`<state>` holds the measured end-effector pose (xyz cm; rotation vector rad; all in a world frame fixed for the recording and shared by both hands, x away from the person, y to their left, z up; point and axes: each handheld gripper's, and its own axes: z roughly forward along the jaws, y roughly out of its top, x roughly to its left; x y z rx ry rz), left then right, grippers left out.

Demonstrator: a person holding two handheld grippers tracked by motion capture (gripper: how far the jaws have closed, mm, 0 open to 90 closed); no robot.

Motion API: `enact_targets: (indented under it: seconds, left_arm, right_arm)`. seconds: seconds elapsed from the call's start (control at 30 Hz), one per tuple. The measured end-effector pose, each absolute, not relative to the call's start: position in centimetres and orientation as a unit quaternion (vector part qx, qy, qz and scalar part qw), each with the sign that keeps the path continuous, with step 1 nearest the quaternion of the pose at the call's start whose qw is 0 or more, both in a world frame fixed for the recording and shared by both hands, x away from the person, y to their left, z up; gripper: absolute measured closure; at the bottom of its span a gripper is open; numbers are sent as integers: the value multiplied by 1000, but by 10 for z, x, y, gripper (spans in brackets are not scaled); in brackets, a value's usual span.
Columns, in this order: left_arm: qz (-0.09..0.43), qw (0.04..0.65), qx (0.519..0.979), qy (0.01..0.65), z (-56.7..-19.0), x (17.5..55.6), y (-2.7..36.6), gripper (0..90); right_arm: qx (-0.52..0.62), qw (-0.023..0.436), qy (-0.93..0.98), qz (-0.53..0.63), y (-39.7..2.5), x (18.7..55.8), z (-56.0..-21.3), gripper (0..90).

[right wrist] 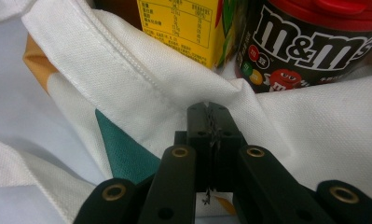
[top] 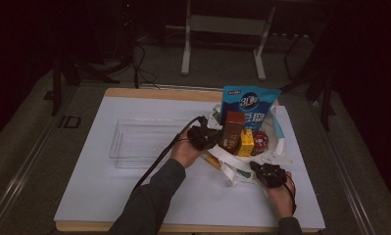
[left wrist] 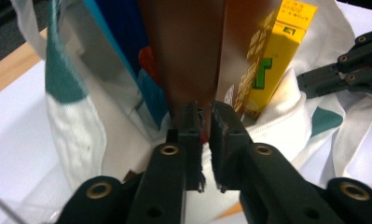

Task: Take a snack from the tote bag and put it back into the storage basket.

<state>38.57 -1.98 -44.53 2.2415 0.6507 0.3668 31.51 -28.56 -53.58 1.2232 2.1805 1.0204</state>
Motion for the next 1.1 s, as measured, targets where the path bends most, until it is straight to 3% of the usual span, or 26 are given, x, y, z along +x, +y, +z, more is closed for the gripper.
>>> enact_targets:
  seconds: [0.37, 0.57, 0.63, 0.67, 1.1]
  left_arm:
    - [140, 369, 894, 212, -442, 381, -33, 787]
    - [123, 374, 895, 210, -439, 386, -27, 678]
    - [120, 378, 894, 208, -434, 388, -25, 678]
    - [119, 381, 893, 209, -432, 388, -24, 619]
    - [94, 405, 892, 179, -408, 408, -16, 371]
  right_arm:
    - [442, 217, 787, 370, -286, 315, -536, 886]
    - [443, 215, 787, 372, -287, 316, -536, 885]
    - [443, 215, 787, 372, -287, 316, -536, 885]
    - [443, 214, 787, 373, -287, 316, -536, 884]
    - [443, 213, 787, 373, -287, 316, -536, 881]
